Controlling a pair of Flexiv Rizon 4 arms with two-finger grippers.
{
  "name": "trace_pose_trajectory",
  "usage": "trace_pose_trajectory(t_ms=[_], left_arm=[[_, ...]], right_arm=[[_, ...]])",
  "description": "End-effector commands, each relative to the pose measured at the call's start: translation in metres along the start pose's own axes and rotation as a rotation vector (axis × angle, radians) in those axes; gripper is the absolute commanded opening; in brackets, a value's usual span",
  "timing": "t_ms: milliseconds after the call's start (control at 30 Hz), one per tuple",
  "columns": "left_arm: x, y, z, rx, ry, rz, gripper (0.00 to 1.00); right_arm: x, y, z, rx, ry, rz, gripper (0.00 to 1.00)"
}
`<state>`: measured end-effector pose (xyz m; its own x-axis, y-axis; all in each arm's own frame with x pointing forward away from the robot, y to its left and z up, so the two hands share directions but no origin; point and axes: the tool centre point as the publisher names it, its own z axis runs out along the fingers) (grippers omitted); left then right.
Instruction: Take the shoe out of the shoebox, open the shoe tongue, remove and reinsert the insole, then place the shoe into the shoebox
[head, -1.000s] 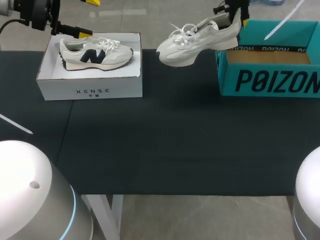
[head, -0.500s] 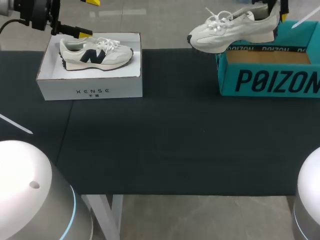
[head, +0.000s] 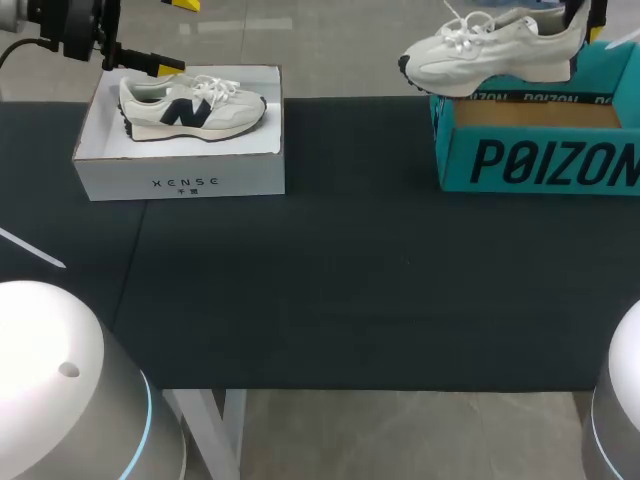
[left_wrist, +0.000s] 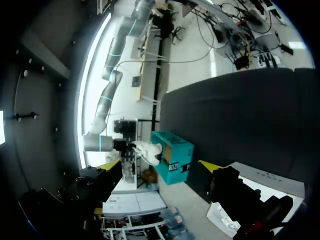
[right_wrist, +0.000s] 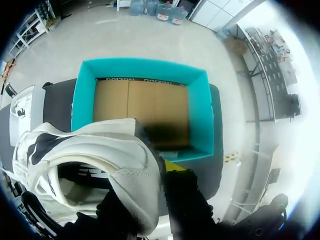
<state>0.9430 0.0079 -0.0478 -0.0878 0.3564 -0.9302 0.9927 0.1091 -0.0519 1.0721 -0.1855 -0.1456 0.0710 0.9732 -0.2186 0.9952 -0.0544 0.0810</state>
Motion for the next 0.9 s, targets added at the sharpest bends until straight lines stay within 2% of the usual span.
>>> trace_pose_trajectory(t_ms=[33, 167, 200, 233, 267, 433, 567, 667, 900], left_arm=[[0.0, 0.0, 0.0, 0.002, 0.003, 0.0, 1.0], [0.0, 0.0, 0.0, 0.002, 0.003, 0.0, 1.0], [0.0, 0.0, 0.0, 0.002, 0.003, 0.0, 1.0], [0.0, 0.0, 0.0, 0.002, 0.003, 0.0, 1.0], [0.0, 0.0, 0.0, 0.002, 0.003, 0.0, 1.0], [0.0, 0.0, 0.0, 0.002, 0.003, 0.0, 1.0], [0.0, 0.0, 0.0, 0.002, 0.003, 0.0, 1.0], [0.0, 0.0, 0.0, 0.002, 0.003, 0.0, 1.0], [0.0, 0.0, 0.0, 0.002, 0.003, 0.0, 1.0]], right_arm=[[-0.001, -0.002, -0.002, -0.004, 0.002, 0.001, 0.0], [-0.001, -0.002, -0.002, -0.004, 0.002, 0.001, 0.0], [-0.007, 0.002, 0.005, 0.005, 0.021, 0.032, 0.0], [-0.014, 0.006, 0.011, 0.019, -0.004, 0.053, 0.0], [-0.023, 0.01, 0.013, 0.006, 0.008, 0.078, 0.0], [-0.052, 0.023, 0.014, -0.015, -0.029, 0.088, 0.0], [-0.071, 0.027, 0.023, -0.027, -0.048, 0.101, 0.0], [-0.082, 0.028, 0.031, -0.038, -0.043, 0.118, 0.0], [-0.1, 0.028, 0.07, -0.038, -0.063, 0.209, 0.0]])
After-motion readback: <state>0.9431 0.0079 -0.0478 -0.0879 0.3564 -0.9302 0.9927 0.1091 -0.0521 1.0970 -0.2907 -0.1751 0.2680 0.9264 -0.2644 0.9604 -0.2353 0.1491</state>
